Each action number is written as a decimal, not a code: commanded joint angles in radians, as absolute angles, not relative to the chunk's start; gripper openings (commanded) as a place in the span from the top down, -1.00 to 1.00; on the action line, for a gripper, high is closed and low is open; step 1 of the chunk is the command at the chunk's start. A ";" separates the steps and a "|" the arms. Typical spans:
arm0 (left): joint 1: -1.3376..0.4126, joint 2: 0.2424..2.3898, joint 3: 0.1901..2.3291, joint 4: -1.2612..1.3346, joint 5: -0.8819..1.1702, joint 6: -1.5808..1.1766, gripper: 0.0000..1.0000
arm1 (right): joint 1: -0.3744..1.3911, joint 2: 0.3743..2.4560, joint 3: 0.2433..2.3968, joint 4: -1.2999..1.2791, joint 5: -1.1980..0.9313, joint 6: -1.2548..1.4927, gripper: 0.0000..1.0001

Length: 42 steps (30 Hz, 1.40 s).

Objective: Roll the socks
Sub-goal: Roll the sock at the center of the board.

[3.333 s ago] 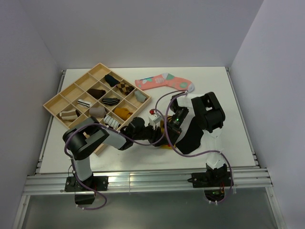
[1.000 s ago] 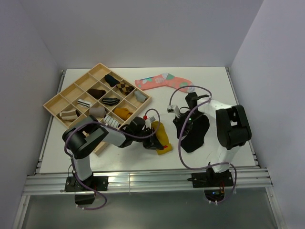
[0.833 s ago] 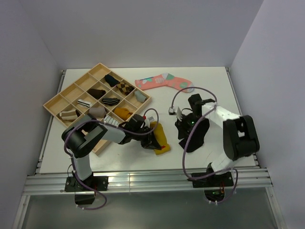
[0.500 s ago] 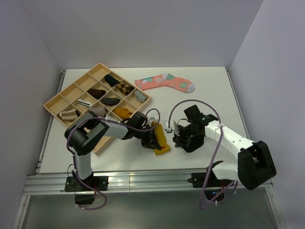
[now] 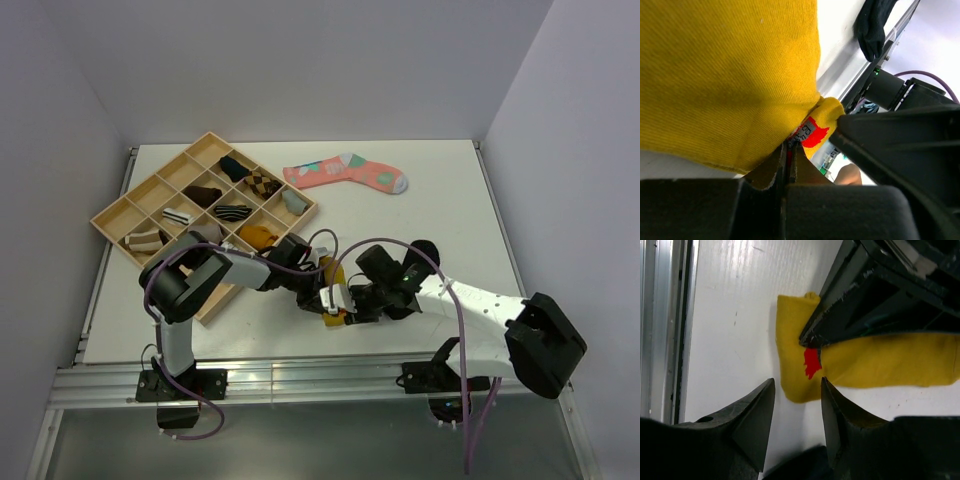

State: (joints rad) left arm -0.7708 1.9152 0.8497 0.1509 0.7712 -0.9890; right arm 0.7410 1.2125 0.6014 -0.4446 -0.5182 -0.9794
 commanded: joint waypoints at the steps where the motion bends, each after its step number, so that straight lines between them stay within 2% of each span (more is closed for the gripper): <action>1: -0.773 1.968 0.802 0.069 0.696 -0.936 0.99 | 0.793 1.230 0.591 -0.356 -0.451 -0.953 0.02; 10: -0.761 1.965 0.790 0.110 0.716 -0.937 0.99 | 0.856 1.318 0.595 -0.337 -0.402 -0.946 0.14; 13: -0.753 1.954 0.792 0.112 0.718 -0.930 0.99 | 0.857 1.353 0.624 -0.359 -0.397 -0.940 0.35; 16: -0.750 1.918 0.807 0.089 0.675 -0.908 0.78 | 0.857 1.405 0.666 -0.428 -0.396 -0.948 0.51; 20: -0.747 1.821 0.819 0.069 0.571 -0.884 0.29 | 0.856 1.456 0.684 -0.503 -0.382 -0.965 0.65; 23: -0.746 1.752 0.818 0.084 0.459 -0.873 0.18 | 0.853 1.456 0.687 -0.549 -0.408 -0.963 0.67; 27: -0.746 1.681 0.759 0.127 0.355 -0.920 0.15 | 0.827 1.447 0.701 -0.592 -0.462 -0.962 0.67; 33: -0.744 1.606 0.580 0.322 0.227 -1.054 0.25 | 0.753 1.522 0.802 -0.736 -0.618 -1.015 0.67; 36: -0.747 1.566 0.471 0.469 0.169 -1.106 0.26 | 0.710 1.606 0.889 -0.860 -0.669 -1.072 0.67; 42: -0.816 1.450 0.384 0.566 0.005 -1.010 0.24 | 0.631 1.808 1.086 -1.109 -0.742 -1.169 0.67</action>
State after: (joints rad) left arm -0.7792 1.5043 0.4168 0.4633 0.1398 -1.0584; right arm 0.6628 1.7370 1.0088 -0.8806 -0.7017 -1.0901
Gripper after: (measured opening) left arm 0.378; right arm 0.261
